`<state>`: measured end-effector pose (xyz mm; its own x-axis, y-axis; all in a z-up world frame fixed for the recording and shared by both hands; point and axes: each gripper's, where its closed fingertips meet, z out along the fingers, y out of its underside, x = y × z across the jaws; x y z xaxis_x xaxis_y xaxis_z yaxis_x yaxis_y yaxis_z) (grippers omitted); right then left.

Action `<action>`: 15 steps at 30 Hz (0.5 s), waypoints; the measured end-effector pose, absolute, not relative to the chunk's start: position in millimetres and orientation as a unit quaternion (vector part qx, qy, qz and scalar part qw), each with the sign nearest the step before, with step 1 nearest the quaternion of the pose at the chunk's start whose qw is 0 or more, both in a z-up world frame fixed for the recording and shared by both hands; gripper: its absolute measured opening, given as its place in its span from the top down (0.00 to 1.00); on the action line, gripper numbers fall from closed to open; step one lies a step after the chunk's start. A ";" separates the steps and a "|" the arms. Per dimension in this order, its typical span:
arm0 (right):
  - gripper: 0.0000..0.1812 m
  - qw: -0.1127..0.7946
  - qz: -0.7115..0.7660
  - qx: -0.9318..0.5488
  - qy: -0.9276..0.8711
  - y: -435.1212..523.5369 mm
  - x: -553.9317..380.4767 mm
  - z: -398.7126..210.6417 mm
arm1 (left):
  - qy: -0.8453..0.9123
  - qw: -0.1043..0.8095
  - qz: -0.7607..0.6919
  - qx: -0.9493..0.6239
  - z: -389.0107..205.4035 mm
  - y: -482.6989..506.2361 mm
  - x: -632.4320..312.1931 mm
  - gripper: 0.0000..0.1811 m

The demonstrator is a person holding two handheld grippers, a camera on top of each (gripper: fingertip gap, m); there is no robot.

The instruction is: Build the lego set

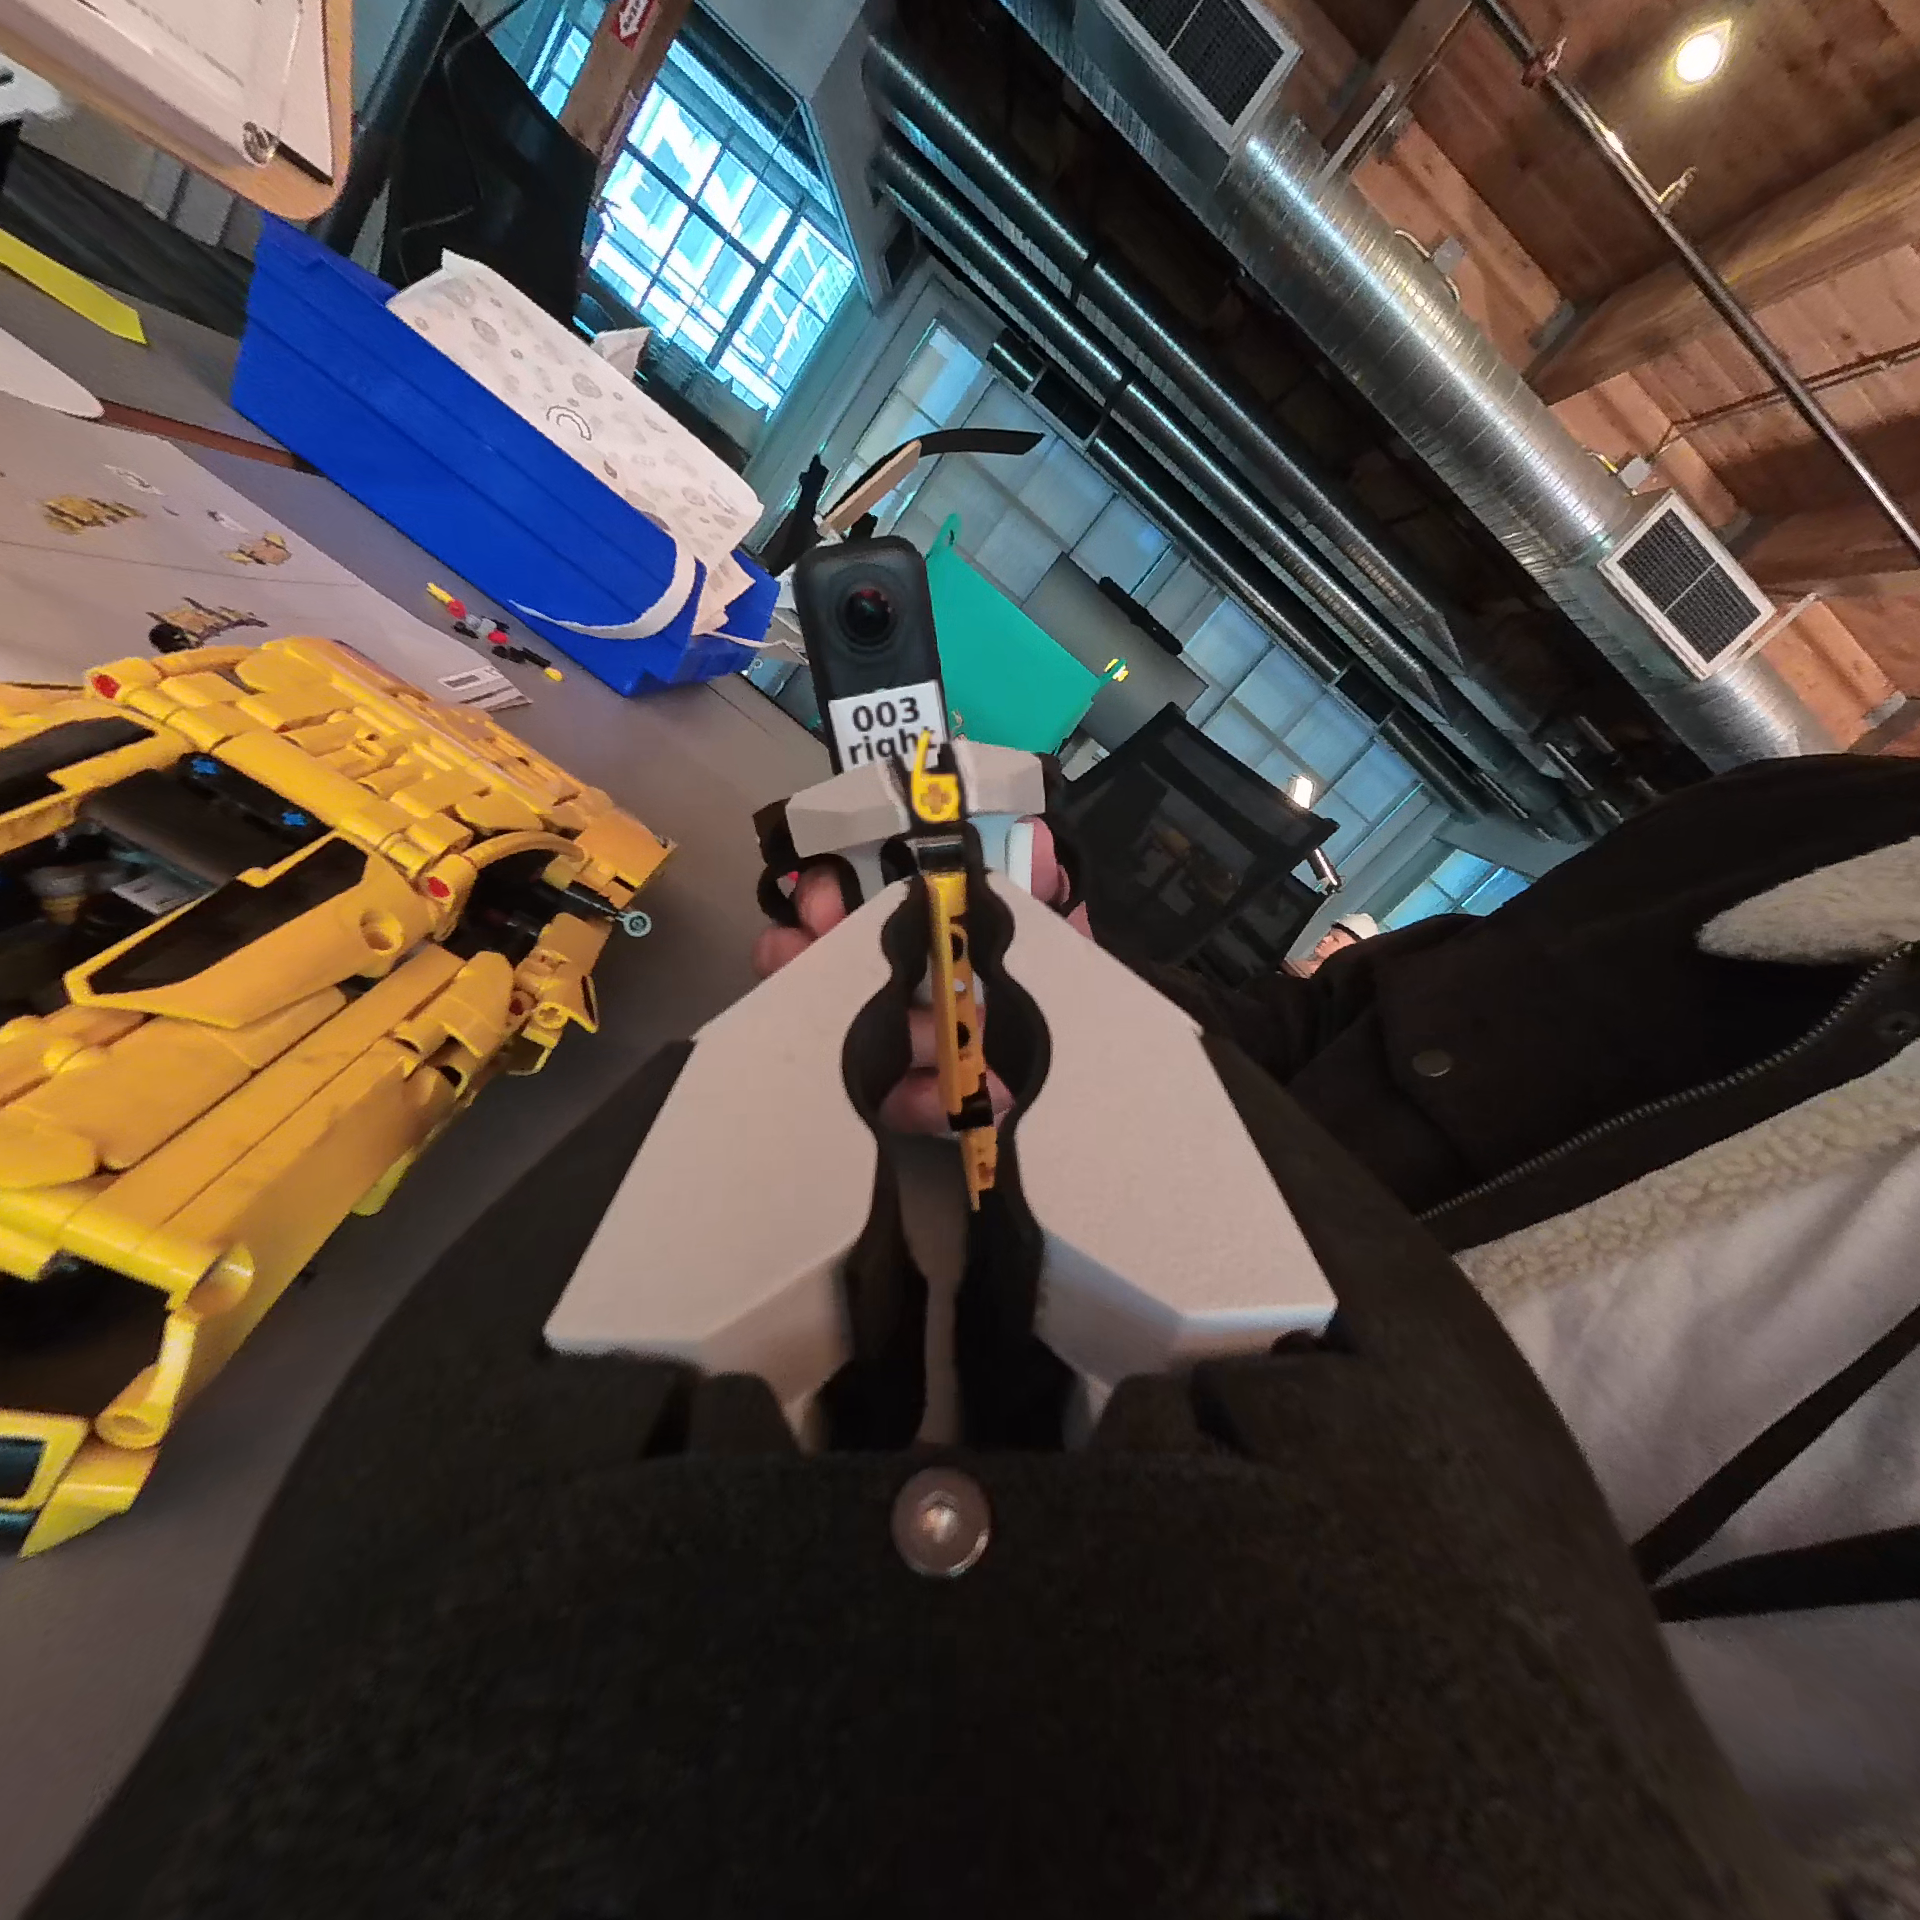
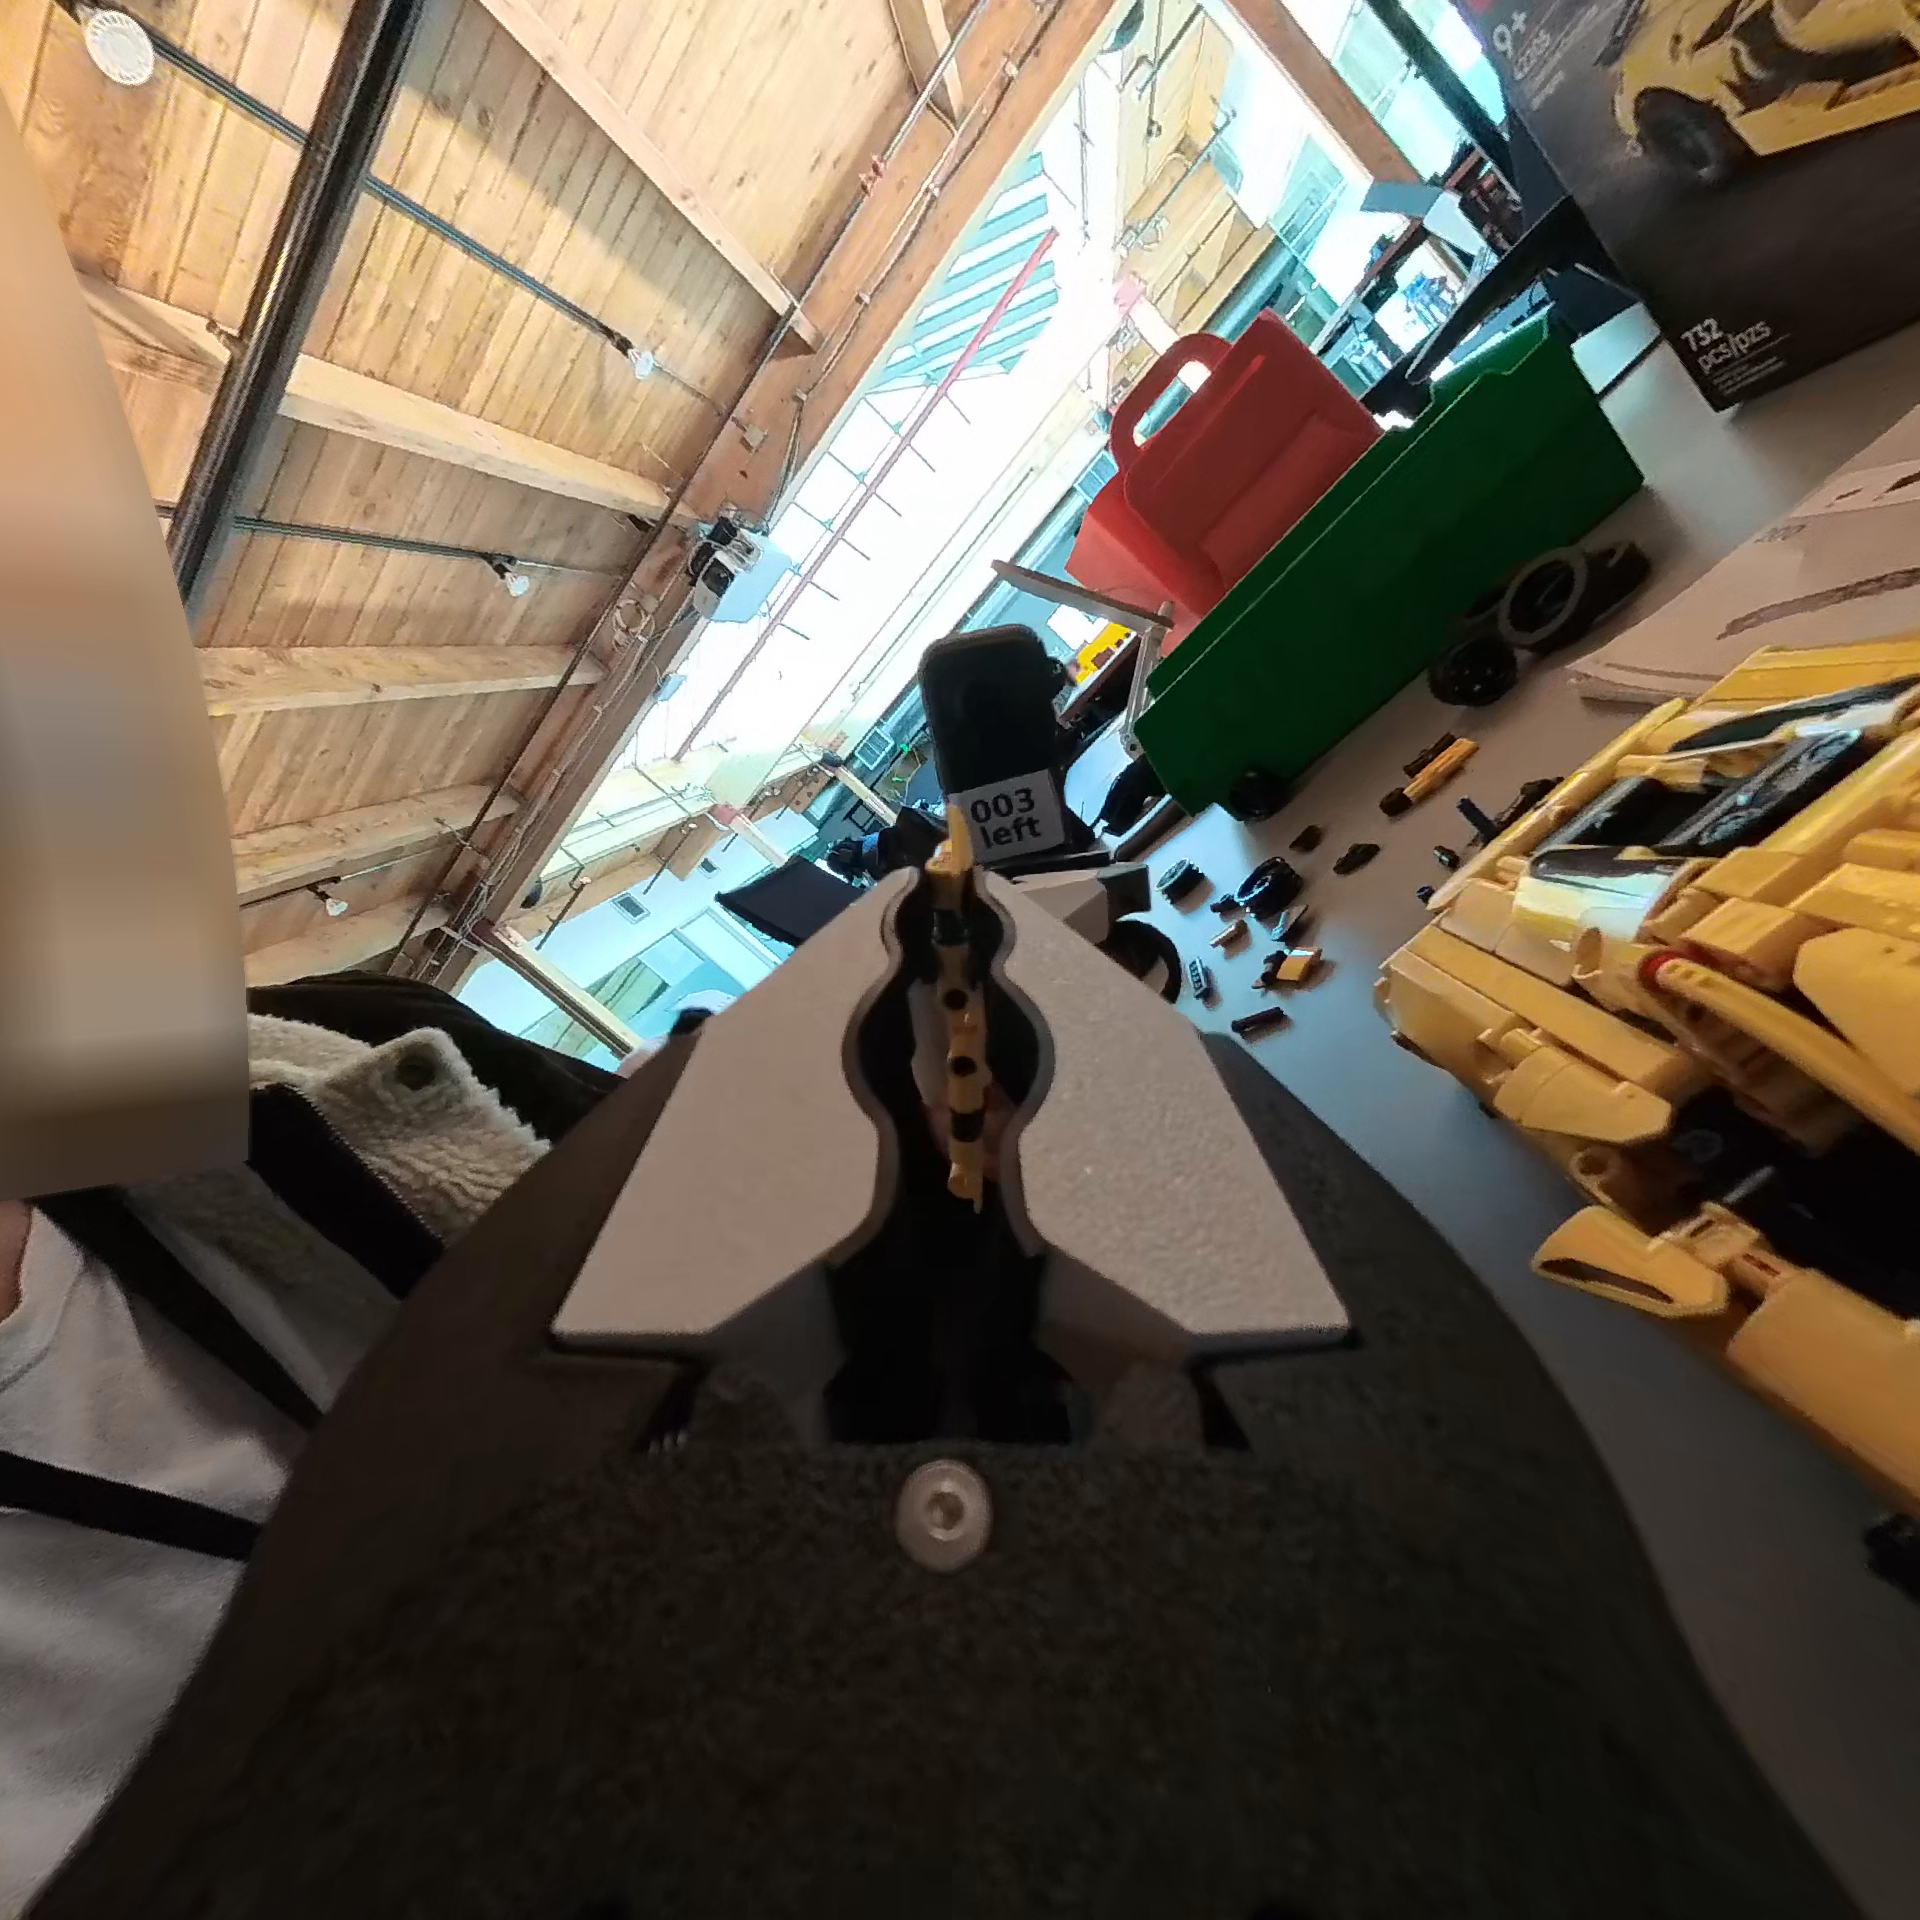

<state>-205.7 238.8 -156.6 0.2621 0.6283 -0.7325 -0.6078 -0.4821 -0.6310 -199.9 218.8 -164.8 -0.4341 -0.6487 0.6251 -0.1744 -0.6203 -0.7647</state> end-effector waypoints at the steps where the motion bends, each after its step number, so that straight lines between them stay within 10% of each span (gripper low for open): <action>1: 0.97 0.510 0.610 -0.606 -0.002 240.0 -204.8 -156.8 | 0.402 0.159 -0.744 -0.509 -164.9 219.4 -199.2 0.96; 15: 0.97 0.508 0.629 -0.588 0.019 244.0 -204.2 -153.8 | 0.387 0.167 -0.749 -0.511 -163.0 222.9 -198.8 0.96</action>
<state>-204.2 244.0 -153.8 0.2085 0.6168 -0.7590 -0.6607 -0.4833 -0.5743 -198.8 222.9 -163.0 -0.4212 -0.6459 0.6367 -0.1449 -0.6451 -0.7503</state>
